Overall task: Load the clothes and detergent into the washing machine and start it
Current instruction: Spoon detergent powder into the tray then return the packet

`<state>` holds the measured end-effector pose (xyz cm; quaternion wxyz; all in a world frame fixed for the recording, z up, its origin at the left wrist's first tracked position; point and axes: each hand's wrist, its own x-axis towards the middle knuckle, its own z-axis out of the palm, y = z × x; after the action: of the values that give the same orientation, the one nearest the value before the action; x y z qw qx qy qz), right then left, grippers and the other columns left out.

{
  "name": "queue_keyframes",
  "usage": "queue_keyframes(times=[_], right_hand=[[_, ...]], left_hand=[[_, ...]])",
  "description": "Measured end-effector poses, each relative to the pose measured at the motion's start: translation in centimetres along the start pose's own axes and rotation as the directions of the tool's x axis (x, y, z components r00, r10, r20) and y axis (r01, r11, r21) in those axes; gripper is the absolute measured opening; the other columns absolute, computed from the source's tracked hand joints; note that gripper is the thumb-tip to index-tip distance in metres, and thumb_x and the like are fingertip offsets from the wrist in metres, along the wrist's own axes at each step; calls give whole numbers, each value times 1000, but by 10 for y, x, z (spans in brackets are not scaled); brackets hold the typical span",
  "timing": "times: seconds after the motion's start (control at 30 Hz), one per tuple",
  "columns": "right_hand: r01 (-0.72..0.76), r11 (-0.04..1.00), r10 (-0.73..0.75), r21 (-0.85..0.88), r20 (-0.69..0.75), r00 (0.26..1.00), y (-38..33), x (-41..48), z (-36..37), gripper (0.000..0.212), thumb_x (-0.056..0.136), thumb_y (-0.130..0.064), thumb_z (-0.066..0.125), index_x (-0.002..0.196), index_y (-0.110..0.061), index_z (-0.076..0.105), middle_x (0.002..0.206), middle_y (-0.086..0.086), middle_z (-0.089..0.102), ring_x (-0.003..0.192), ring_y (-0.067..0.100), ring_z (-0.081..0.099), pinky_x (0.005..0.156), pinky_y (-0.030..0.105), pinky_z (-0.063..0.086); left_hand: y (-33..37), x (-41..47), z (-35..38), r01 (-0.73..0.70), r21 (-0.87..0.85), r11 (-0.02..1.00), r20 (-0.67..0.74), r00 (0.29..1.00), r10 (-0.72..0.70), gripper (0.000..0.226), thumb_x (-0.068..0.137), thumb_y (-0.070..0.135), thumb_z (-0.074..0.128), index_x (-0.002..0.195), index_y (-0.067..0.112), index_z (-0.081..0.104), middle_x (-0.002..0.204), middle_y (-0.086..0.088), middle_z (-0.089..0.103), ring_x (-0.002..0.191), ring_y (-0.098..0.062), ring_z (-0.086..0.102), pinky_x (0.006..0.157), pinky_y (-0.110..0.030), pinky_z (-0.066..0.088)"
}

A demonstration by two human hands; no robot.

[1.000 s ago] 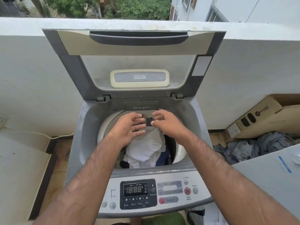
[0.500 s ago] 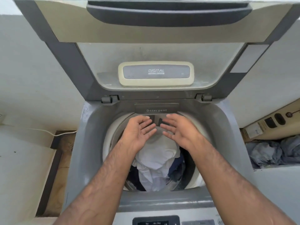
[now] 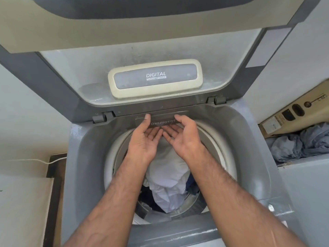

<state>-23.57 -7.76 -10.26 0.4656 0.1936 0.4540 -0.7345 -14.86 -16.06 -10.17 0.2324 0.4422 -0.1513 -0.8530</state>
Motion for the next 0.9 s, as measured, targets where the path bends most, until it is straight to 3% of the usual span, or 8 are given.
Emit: queue_keyframes(times=[0.1,0.27,0.4,0.63,0.8,0.9], right_hand=[[20,999,-20,-29,-9,1000,3,-2,-2,42,94,-31,65,130,-9,66,117,13,70,110,27,72,90,38,54],[35,991,-38,-133,-22,999,6,-4,-5,38,95,-45,66,119,-17,69,122,7,73,112,23,72,93,40,54],[48,975,-53,-216,-15,998,8,-2,-8,52,95,-53,65,128,-14,70,126,7,74,109,21,74,85,37,56],[69,961,-79,-268,-28,996,10,-6,-13,52,97,-54,64,127,-12,69,122,8,76,108,22,75,87,39,60],[75,953,-91,-293,-42,995,16,-14,-24,52,97,-54,63,129,-13,67,122,9,76,105,22,77,81,37,62],[70,949,-87,-308,-41,995,19,-20,-33,51,98,-52,62,129,-11,66,115,6,78,101,21,78,83,38,61]], left_hand=[[-3,0,-2,-20,77,997,-12,1000,21,27,96,29,72,114,10,67,113,-14,69,105,-23,68,95,-34,55],[-2,2,-7,-9,227,974,-23,1000,15,32,93,44,72,108,16,69,96,-5,69,91,-19,63,90,-35,54],[-4,3,-10,-27,283,959,-23,999,35,36,92,48,72,110,17,70,96,-4,72,90,-20,65,91,-38,54],[-7,-1,-14,-39,297,954,-21,999,47,39,90,50,74,110,17,71,101,-7,75,95,-24,70,88,-40,58],[-16,-14,-20,-13,285,958,-38,999,25,41,92,49,73,114,14,70,107,-10,74,104,-27,70,97,-44,58],[-24,-23,-26,-1,287,958,-34,999,11,49,92,49,71,122,10,69,112,-11,73,99,-25,71,87,-41,60]])
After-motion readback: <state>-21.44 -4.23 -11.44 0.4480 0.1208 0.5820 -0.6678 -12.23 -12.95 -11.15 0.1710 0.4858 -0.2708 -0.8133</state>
